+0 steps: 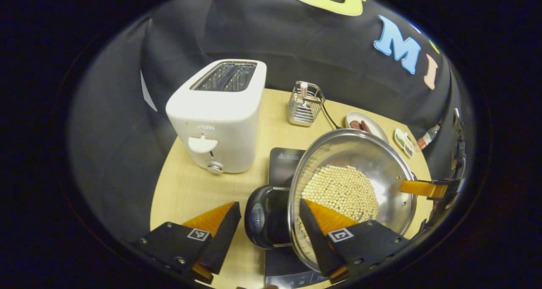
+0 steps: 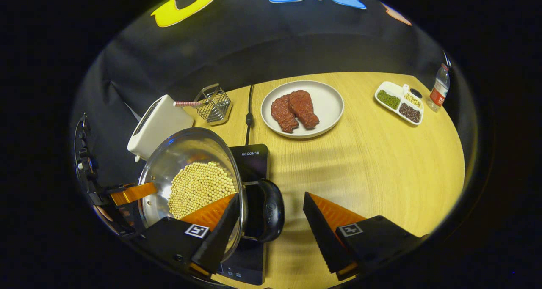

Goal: First push the handle of the pot to place it horizontally, then grasp the pot with both hands and set it on the induction cooktop.

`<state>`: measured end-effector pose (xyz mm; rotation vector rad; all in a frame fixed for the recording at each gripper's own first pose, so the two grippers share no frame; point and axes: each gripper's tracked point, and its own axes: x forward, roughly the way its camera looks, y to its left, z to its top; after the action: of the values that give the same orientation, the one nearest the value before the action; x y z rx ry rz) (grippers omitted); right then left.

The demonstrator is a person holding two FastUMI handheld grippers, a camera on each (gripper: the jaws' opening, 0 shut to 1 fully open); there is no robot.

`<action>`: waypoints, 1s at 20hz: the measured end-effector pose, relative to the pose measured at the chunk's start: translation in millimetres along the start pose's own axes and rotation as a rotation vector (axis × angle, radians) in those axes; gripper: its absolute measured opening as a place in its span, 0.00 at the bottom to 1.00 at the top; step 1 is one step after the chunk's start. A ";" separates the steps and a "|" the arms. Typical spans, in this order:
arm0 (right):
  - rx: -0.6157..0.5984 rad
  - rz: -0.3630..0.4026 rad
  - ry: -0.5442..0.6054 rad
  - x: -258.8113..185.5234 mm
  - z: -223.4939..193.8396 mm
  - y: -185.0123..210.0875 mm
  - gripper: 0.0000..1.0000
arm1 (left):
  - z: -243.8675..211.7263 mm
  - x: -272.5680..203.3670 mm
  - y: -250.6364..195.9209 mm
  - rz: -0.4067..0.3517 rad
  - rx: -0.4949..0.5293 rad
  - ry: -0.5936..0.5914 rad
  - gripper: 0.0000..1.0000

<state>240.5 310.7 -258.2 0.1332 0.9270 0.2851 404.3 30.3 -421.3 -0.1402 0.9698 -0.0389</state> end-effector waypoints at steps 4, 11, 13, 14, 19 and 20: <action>-0.029 -0.007 -0.086 -41.6 11.5 -14.8 1.00 | 11.8 -28.7 -15.8 0.043 0.044 -0.042 0.89; -0.018 -0.040 -0.231 -123.3 34.6 -76.1 0.98 | 41.3 -105.5 -80.3 0.083 0.100 -0.201 0.88; -0.044 -0.086 -0.294 -144.8 44.0 -103.4 0.98 | 49.2 -128.1 -103.1 0.098 0.115 -0.256 0.88; -0.055 -0.114 -0.339 -157.0 52.1 -119.4 0.98 | 55.3 -139.1 -110.9 0.132 0.135 -0.291 0.86; -0.136 -0.157 -0.546 -237.2 78.9 -168.4 0.98 | 86.3 -212.4 -194.6 0.131 0.104 -0.512 0.88; -0.151 -0.168 -0.578 -250.3 82.7 -178.5 0.98 | 89.4 -226.0 -213.3 0.121 0.096 -0.553 0.88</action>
<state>198.2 66.3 -58.6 -0.0046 0.3381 0.1452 356.5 -150.2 -157.3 0.0001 0.4215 0.0627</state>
